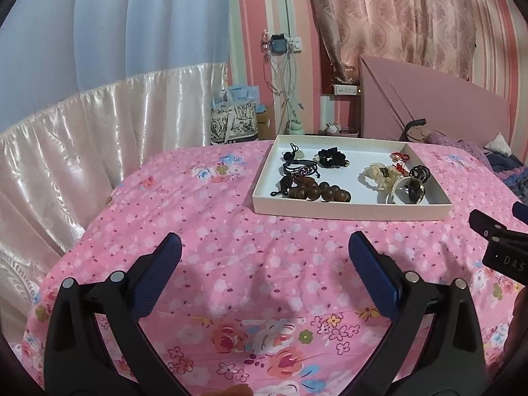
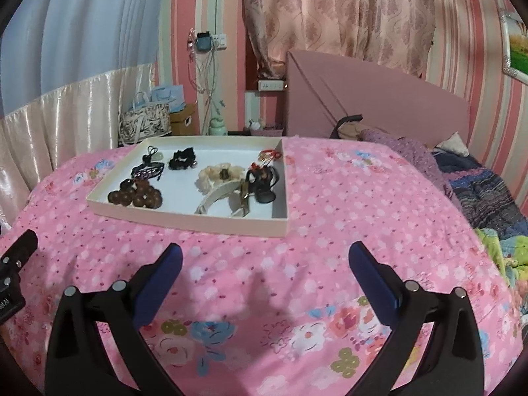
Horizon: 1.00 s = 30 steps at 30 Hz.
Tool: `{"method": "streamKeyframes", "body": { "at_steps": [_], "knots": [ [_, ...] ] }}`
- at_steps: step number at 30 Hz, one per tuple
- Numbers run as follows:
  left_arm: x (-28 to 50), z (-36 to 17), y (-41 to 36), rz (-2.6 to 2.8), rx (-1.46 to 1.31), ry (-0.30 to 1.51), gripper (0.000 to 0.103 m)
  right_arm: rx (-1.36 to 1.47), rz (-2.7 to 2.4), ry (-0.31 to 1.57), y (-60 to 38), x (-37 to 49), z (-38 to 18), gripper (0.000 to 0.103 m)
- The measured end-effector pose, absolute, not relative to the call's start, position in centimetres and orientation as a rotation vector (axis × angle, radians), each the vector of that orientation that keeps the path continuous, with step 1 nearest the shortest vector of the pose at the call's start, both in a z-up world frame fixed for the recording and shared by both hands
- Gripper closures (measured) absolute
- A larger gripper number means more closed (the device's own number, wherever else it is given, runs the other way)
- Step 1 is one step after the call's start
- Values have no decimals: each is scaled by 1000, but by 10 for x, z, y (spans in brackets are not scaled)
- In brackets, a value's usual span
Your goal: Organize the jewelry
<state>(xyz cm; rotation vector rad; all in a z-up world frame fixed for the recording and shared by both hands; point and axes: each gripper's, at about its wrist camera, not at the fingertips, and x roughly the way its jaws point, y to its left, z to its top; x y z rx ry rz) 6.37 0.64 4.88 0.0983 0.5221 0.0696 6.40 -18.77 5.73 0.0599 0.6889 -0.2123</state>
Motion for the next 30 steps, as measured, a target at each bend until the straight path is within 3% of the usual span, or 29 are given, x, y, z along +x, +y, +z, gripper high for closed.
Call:
{"method": "streamKeyframes", "body": {
  "at_steps": [30],
  "knots": [
    [65, 42, 4, 77, 98, 536, 3, 21, -233, 670, -184, 63, 56, 3]
  ]
}}
